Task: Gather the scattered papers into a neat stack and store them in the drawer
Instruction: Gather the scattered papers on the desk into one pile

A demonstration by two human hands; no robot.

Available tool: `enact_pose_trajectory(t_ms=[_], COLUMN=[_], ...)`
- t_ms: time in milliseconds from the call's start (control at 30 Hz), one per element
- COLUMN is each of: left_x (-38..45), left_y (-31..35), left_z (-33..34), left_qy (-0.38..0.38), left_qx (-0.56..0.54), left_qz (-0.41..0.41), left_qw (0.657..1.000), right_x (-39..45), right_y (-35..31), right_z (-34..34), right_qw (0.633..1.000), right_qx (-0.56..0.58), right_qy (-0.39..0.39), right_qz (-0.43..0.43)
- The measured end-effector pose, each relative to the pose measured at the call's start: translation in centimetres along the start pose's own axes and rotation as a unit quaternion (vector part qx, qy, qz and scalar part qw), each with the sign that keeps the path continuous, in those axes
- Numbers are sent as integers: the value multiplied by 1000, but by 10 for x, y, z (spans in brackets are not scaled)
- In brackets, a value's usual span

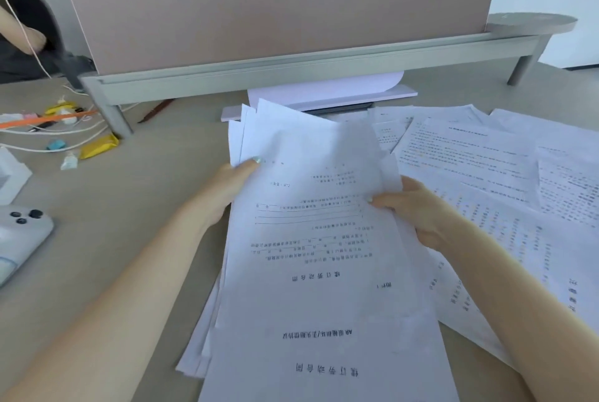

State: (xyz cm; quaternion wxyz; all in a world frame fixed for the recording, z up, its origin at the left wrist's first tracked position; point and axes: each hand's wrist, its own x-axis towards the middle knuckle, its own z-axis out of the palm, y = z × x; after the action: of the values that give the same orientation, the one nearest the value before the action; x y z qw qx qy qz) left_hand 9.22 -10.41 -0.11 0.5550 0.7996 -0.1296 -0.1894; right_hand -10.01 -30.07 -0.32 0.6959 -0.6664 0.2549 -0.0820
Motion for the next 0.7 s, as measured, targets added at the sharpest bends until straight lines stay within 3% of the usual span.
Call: enact_pose_trajectory(t_ms=[133,267,300,467,600,700], left_x=[-9,-26,-31,-49,-62,-66], left_y=[-1,-5,-3,41,103,133], left_z=[1,-3,-3,-8,-24,-33], left_qy=[-22,-148,-150,-14,67,79], left_qx=[-106,-140,-135,-91,-119,-136], left_qz=[22,-6,7,166,276,327], left_qw=[994,979,979,982,951,932], right_x=[1,0,-1,-2,-7,-22], right_y=[-6,-9,-10,-45,-132,-181], right_z=[1,3,5,22,31,36], right_qw=[994,985,984,985,968,949], right_qx=[72,122,126,104,71,60], right_qy=[56,89,89,83,86,66], right_qz=[-62,-83,-84,-109,-226,-301])
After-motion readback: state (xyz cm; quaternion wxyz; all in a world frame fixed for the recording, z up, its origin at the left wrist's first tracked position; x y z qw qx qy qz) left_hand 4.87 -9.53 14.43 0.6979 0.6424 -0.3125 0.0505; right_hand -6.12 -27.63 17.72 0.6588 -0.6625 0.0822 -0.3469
